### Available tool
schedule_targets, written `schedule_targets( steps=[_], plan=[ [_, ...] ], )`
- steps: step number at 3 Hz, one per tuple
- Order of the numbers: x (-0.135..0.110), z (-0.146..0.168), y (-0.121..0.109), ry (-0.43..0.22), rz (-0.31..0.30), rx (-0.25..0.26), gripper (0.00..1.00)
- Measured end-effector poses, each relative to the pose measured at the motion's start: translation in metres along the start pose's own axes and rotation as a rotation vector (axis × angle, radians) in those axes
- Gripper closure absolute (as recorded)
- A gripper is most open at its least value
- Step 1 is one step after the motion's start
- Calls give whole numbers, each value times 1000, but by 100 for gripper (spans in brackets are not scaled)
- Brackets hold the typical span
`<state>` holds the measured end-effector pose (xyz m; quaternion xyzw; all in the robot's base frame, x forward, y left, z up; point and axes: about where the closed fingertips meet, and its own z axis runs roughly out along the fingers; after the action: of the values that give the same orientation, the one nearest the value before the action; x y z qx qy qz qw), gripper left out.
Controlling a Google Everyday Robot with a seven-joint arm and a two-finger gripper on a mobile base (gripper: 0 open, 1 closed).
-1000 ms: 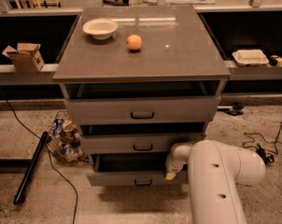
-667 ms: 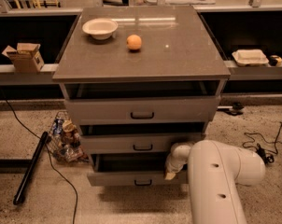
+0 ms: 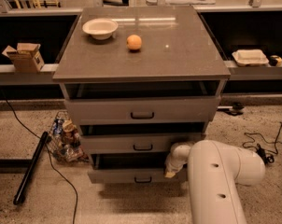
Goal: Open bottom drawer
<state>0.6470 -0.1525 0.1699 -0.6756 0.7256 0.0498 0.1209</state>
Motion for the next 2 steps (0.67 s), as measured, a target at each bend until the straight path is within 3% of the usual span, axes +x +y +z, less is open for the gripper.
schedule_targets(
  steps=[1, 2],
  plan=[
    [0, 0, 0, 0, 0, 0, 0],
    [0, 0, 0, 0, 0, 0, 0]
  ],
)
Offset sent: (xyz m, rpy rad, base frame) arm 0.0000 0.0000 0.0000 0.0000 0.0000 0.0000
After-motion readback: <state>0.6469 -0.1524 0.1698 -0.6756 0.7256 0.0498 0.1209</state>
